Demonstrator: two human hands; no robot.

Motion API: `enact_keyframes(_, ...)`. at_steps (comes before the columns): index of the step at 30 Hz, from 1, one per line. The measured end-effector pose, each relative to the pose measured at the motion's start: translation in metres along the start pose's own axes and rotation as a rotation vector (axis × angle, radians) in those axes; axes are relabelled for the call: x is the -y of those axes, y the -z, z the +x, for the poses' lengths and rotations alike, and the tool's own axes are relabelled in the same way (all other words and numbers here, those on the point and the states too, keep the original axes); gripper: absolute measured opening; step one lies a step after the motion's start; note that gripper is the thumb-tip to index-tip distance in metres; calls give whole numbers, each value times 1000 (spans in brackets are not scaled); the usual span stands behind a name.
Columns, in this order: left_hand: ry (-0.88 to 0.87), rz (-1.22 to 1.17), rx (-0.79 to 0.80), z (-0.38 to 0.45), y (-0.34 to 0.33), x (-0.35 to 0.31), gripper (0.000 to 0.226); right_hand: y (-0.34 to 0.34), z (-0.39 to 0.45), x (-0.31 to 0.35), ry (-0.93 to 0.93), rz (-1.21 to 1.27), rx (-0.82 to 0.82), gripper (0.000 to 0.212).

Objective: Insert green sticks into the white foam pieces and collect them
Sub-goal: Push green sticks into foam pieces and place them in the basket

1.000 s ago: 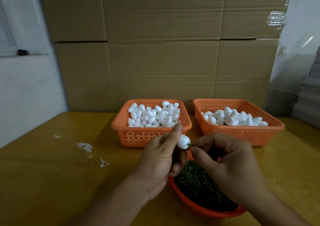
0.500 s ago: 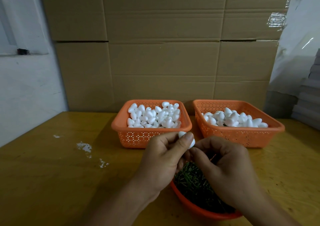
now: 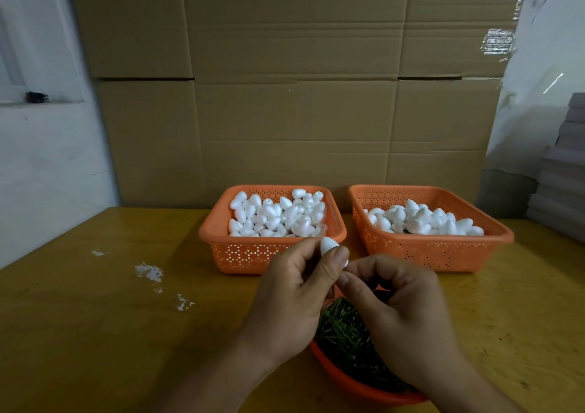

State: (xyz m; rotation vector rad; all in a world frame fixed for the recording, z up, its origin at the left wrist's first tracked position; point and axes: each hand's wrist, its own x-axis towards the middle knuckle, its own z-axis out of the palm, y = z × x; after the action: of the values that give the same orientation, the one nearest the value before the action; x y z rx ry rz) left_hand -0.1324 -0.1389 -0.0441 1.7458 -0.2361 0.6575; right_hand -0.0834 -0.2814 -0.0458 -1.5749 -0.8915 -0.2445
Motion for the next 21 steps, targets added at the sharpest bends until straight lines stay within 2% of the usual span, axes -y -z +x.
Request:
enact_keyframes(7,-46,117,-21,-2,-1,4,31,-2,-1,-2,-62,81,33,19)
enact_keyframes(12,-25,45,-33,-1,-2,3,26,-2,2,-2,-93,138,67,15)
enact_keyframes(16,26,-10,-40,0,-1,9,41,-1,5,-5,-130,146,76,12)
enact_keyframes(21,61,-15,-41,2,0,11,41,7,13,-10,-227,76,28,14)
